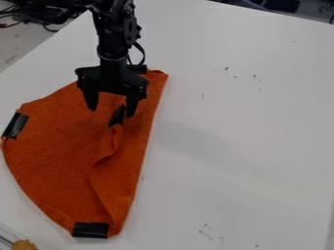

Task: Unfold the cloth from bottom left to right

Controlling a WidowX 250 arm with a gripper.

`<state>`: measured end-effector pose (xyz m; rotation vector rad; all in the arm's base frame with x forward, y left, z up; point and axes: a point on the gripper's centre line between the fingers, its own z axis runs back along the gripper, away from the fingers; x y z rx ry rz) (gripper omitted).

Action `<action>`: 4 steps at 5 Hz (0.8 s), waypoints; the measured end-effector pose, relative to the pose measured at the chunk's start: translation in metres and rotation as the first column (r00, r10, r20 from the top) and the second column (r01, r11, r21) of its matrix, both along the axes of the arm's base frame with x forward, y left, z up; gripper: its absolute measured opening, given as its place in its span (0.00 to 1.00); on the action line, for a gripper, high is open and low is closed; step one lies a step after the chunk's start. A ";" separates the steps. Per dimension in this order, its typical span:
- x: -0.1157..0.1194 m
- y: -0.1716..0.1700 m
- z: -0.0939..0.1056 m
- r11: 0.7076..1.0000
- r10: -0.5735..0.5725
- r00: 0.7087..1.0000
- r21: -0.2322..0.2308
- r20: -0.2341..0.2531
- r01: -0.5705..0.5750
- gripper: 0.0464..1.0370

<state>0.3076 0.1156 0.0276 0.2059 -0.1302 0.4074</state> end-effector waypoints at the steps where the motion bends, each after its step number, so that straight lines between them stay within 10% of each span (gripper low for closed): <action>1: 0.000 -0.001 0.000 1.000 -0.001 1.000 -0.004 0.002 0.001 0.79; 4: 0.001 -0.002 -0.005 1.000 -0.004 1.000 -0.017 0.003 0.004 0.04</action>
